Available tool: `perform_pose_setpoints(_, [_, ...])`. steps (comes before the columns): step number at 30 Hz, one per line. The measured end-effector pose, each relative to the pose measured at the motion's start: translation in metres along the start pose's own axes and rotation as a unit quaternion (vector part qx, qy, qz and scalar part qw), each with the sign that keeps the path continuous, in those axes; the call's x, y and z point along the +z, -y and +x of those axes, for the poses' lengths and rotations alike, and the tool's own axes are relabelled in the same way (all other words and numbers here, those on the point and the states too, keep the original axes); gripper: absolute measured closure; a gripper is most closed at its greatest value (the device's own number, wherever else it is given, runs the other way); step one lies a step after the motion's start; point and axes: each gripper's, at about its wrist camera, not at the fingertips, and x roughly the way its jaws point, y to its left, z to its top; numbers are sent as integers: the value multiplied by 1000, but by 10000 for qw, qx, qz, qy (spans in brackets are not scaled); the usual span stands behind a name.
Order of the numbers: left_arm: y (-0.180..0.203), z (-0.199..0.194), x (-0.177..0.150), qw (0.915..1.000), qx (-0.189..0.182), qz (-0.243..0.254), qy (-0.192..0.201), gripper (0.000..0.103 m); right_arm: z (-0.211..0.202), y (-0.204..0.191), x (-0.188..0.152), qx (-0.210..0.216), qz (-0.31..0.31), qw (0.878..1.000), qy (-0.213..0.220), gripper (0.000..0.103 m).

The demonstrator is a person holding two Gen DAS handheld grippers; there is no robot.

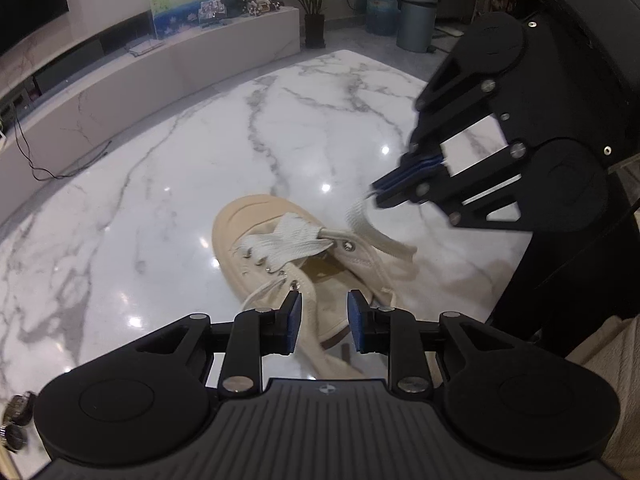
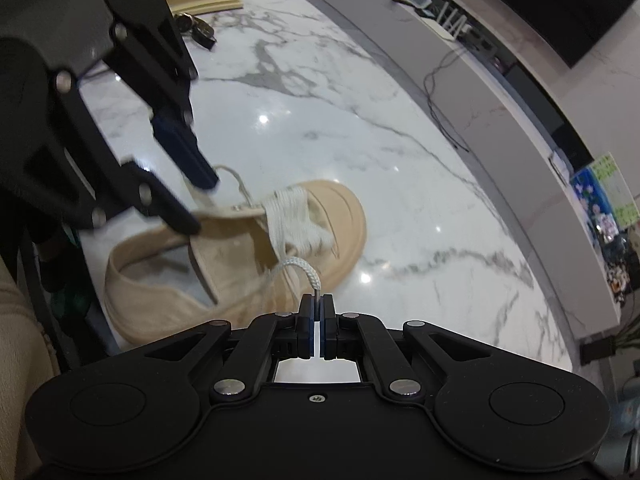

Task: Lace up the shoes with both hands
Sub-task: 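Bring the lace tip back to the sneaker eyelets with the right gripper, then push the lace tip into the next eyelet with the right gripper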

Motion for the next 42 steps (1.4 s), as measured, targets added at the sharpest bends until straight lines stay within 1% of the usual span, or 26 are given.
perform_pose_setpoints(9, [-8,9,-4,9998,-132,-142,-85,79,6,3,20,132,-34,9992,381,102])
perform_pose_setpoints(12, [-11,10,-6,9996,-146,-195,-105,79,7,3,22,219,29,9987,449,100])
perform_pose_setpoints(13, [-11,9,-7,9996,-148,-206,-110,79,7,4,22,237,59,9985,481,98])
perform_pose_setpoints(17, [-13,10,-8,9995,-167,-233,-138,79,6,4,21,237,177,9981,536,97])
perform_pose_setpoints(18, [-13,11,-8,9995,-161,-234,-146,79,5,5,20,219,247,9980,544,90])
perform_pose_setpoints(19, [-13,10,-8,9995,-163,-229,-149,79,5,4,20,211,266,9979,554,79])
perform_pose_setpoints(20, [-13,10,-8,9995,-164,-224,-151,79,3,4,18,213,287,9976,598,76])
perform_pose_setpoints(29, [-12,7,-5,9995,-194,-227,-75,79,-6,9,10,354,779,9920,932,75])
perform_pose_setpoints(31, [-13,8,-5,9995,-167,-279,-23,79,-7,10,9,430,875,9905,967,75])
perform_pose_setpoints(32, [-14,8,-5,9993,-165,-343,14,80,-7,11,9,469,925,9897,983,75])
perform_pose_setpoints(33, [-15,9,-4,9992,-165,-368,23,84,-7,10,9,548,1030,9884,968,75])
perform_pose_setpoints(35, [-15,11,-4,9992,-136,-368,10,87,-6,10,11,642,1160,9873,870,75])
perform_pose_setpoints(42, [-20,11,-8,9990,-39,-443,-63,88,4,10,24,809,1468,9829,758,76])
